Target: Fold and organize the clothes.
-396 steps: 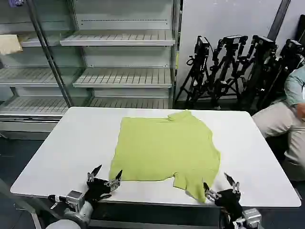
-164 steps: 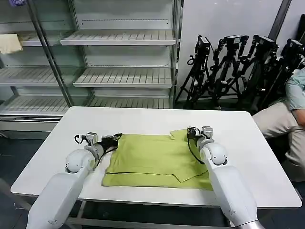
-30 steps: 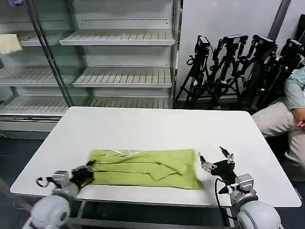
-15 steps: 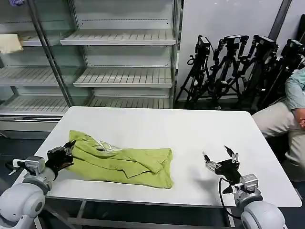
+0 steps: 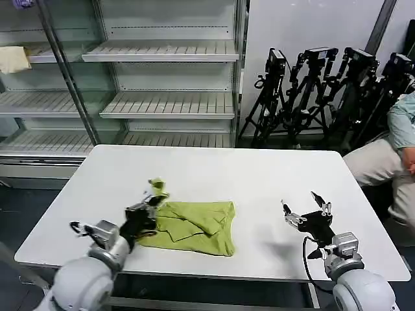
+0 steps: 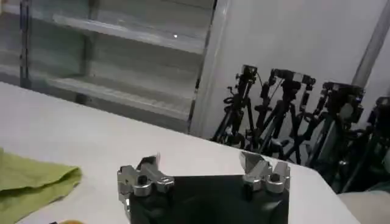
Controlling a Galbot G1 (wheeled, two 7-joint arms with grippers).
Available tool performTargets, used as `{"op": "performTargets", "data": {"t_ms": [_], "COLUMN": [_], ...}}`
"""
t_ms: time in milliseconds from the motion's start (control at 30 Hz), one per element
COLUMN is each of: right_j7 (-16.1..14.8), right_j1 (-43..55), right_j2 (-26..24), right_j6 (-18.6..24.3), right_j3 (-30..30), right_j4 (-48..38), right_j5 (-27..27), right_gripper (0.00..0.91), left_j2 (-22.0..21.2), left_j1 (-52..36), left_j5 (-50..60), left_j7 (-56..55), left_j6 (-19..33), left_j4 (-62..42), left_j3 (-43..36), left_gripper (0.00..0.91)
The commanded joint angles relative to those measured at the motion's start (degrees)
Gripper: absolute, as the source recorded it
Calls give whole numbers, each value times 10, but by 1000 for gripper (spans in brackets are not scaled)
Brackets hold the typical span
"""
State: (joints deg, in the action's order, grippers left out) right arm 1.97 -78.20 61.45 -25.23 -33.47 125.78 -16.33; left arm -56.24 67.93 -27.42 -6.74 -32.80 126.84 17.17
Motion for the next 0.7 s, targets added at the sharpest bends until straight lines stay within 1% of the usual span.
{"op": "performTargets", "data": {"t_ms": [33, 167, 200, 267, 367, 433, 567, 600, 633, 667, 700], "right_j7": [1, 2, 2, 2, 2, 2, 2, 1, 1, 1, 1], "right_j1": [2, 2, 2, 0, -2, -2, -2, -2, -1, -1, 0], "right_j2": [3, 2, 2, 0, 0, 1, 3, 4, 4, 4, 5], "right_j6": [-3, -7, -8, -11, -11, -11, -11, -11, -11, -11, -10], "right_j3": [-5, -10, -12, -16, -20, -21, -20, -20, -19, -19, -18], "right_j4": [8, 15, 17, 19, 19, 19, 17, 16, 15, 14, 13], "right_j5": [2, 2, 1, 1, 0, 0, 1, 1, 1, 1, 2], "right_gripper": [907, 907, 907, 907, 907, 907, 907, 907, 907, 907, 907], "left_j2": [-59, -63, -65, -68, -77, -80, -83, -83, -84, -85, -85], "left_j1": [-90, -112, -115, -120, -131, -137, -144, -145, -145, -145, -144], "left_j5": [33, 20, -7, -20, -55, -63, -71, -77, -79, -84, -90], "left_j7": [-2, -3, -15, -22, -40, -53, -63, -65, -70, -74, -75], "left_j6": [-2, -3, -3, -3, -3, -4, -3, -3, -3, -3, -3], "left_j4": [-35, -53, -58, -70, -84, -91, -101, -102, -102, -101, -99], "left_j3": [-154, -181, -191, -198, -202, -204, -205, -204, -204, -204, -204], "left_gripper": [10, 10, 10, 20, 10, 20, 10, 40, 363, 907, 907]}}
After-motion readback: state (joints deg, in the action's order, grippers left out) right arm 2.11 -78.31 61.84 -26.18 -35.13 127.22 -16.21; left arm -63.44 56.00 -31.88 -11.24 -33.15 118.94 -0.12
